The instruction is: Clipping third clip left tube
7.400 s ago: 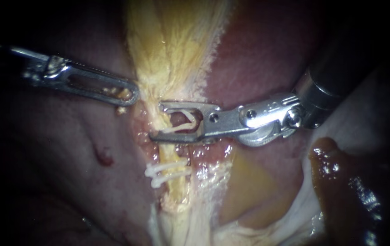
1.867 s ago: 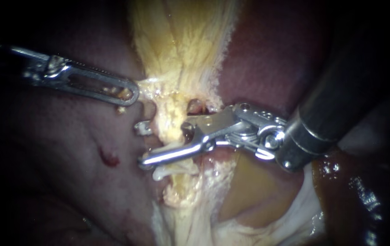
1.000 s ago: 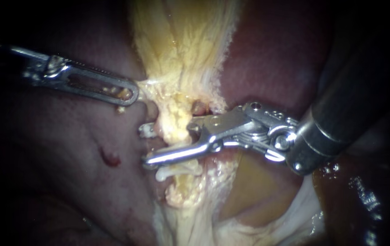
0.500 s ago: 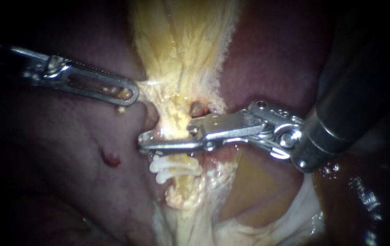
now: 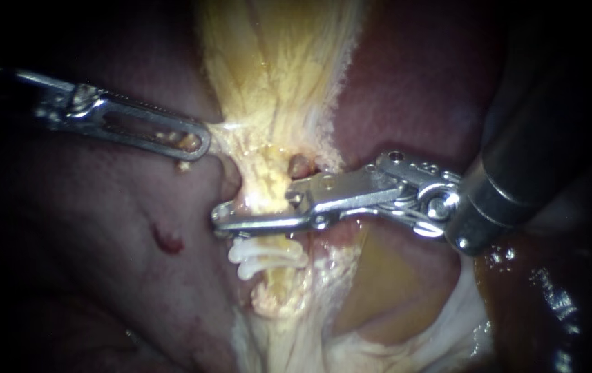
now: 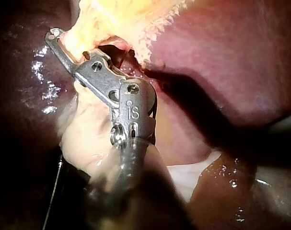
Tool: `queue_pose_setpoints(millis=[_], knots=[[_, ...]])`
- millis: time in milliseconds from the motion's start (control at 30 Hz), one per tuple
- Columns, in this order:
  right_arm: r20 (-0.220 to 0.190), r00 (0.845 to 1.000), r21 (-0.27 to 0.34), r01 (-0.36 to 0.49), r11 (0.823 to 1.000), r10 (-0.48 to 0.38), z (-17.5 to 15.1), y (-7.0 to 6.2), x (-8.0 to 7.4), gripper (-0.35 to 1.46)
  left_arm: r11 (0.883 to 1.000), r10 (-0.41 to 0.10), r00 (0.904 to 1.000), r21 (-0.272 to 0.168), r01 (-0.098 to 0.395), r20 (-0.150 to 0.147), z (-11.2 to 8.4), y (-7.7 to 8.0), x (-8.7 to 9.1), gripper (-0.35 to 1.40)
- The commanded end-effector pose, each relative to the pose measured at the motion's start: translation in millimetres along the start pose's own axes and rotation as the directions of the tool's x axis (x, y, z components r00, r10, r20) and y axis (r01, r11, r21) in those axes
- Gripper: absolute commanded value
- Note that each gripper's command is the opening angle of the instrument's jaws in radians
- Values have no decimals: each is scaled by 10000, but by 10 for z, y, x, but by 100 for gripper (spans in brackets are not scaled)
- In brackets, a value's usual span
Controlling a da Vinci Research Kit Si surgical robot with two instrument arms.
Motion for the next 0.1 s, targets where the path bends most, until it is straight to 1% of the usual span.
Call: queue_pose_setpoints(millis=[33,100], knots=[[-4,10000,-2,-1,10000,1,-1,1,0,-35,10000,-3,10000,-3,3,-1,0,0,0,-35],[-3,10000,0,-1,10000,1,-2,2,-1,-35,10000,-3,10000,-2,3,-1,0,0,0,-35]])
